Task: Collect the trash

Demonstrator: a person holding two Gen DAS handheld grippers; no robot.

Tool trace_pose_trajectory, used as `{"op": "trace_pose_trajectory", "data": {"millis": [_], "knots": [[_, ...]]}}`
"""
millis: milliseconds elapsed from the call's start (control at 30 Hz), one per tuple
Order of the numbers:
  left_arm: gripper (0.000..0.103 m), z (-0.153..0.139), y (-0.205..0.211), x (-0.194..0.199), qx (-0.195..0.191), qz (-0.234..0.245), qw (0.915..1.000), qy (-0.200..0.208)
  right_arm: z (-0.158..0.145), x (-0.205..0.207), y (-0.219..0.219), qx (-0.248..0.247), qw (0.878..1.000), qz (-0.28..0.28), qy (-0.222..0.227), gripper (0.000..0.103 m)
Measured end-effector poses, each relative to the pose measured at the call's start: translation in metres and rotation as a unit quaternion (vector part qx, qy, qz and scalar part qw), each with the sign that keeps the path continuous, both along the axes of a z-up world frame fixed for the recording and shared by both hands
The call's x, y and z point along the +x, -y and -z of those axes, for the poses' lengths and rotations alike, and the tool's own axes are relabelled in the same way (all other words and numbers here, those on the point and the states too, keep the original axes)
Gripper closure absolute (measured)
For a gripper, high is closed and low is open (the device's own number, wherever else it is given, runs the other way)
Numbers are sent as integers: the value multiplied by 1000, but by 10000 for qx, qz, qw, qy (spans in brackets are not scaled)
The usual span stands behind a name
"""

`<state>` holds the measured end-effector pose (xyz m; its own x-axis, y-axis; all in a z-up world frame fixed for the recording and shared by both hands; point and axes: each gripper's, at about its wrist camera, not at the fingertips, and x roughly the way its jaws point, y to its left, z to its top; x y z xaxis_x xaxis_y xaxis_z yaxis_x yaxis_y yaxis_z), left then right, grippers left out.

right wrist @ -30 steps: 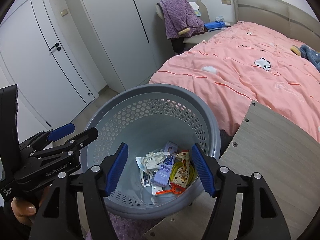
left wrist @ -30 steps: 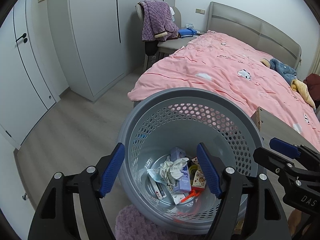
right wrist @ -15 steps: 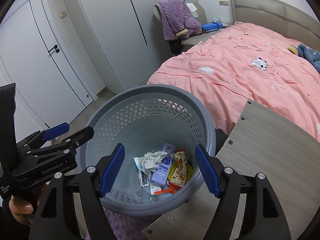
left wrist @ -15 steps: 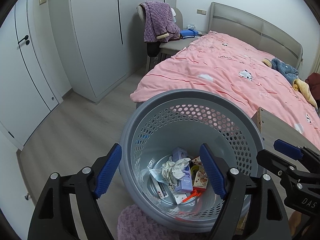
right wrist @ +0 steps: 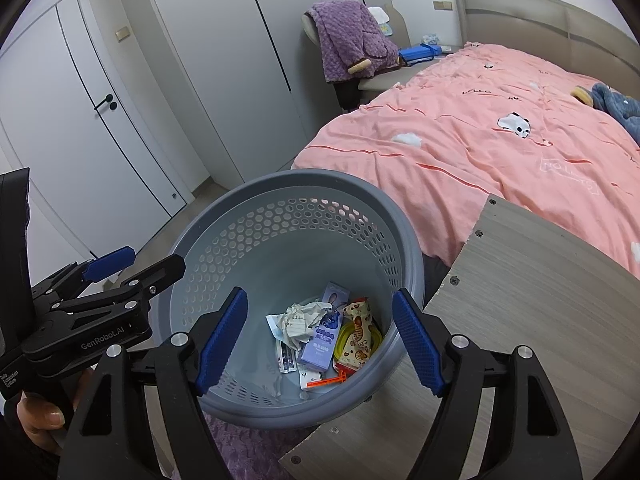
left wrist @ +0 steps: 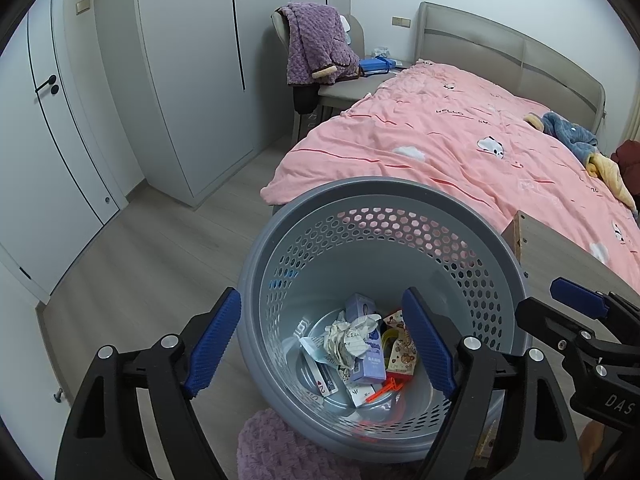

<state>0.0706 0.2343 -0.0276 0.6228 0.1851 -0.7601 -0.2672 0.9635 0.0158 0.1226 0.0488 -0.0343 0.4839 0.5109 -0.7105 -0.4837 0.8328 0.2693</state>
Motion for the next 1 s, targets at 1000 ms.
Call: {"op": "trace_pose_trajectory", "data": {"millis": [1000], "knots": [[22,-1,5,-1,92,-28,9999,-30,0,1,5,24,10000,48,14,30]]}}
